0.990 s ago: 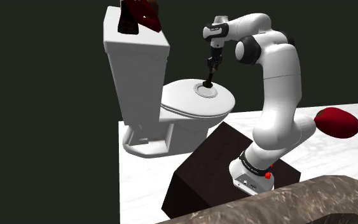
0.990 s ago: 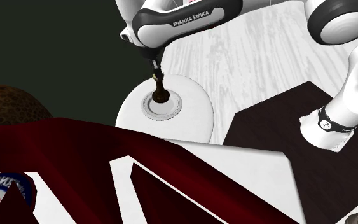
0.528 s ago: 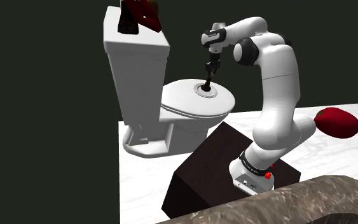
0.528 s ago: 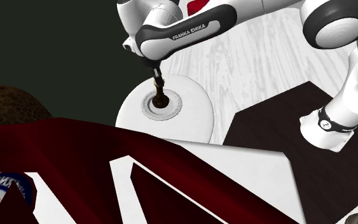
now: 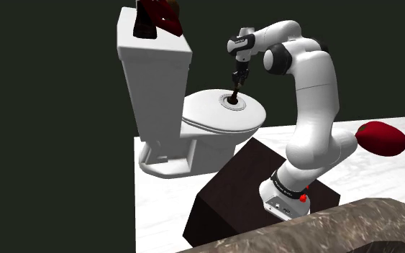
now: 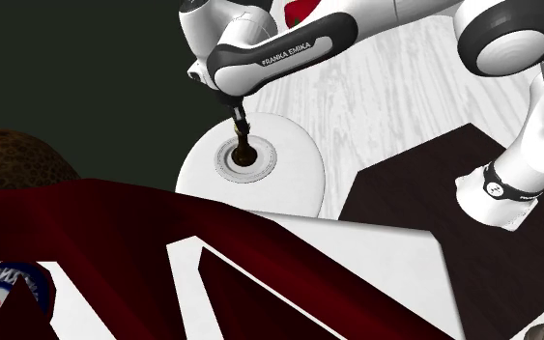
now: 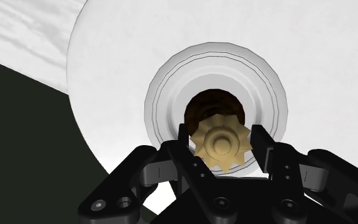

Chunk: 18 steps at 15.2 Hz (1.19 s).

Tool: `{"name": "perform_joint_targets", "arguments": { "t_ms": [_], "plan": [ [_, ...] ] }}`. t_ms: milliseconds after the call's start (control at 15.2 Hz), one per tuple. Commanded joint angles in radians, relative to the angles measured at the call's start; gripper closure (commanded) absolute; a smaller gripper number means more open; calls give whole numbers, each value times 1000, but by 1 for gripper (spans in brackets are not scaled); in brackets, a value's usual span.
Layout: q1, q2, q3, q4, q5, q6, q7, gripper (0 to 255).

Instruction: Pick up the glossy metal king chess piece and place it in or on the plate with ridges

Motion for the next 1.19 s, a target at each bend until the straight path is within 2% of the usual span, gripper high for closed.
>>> {"name": "perform_joint_targets", "arguments": {
  "t_ms": [0,66,396,660,1122],
  "plan": [
    [0,0,0,0,0,0,0,255],
    [0,0,0,0,0,0,0,0],
    [0,0,0,0,0,0,0,0],
    [0,-15,-3,104,-4,-118,4,0],
    [0,-15,-3,104,-4,-118,4,0]
  ]
}}
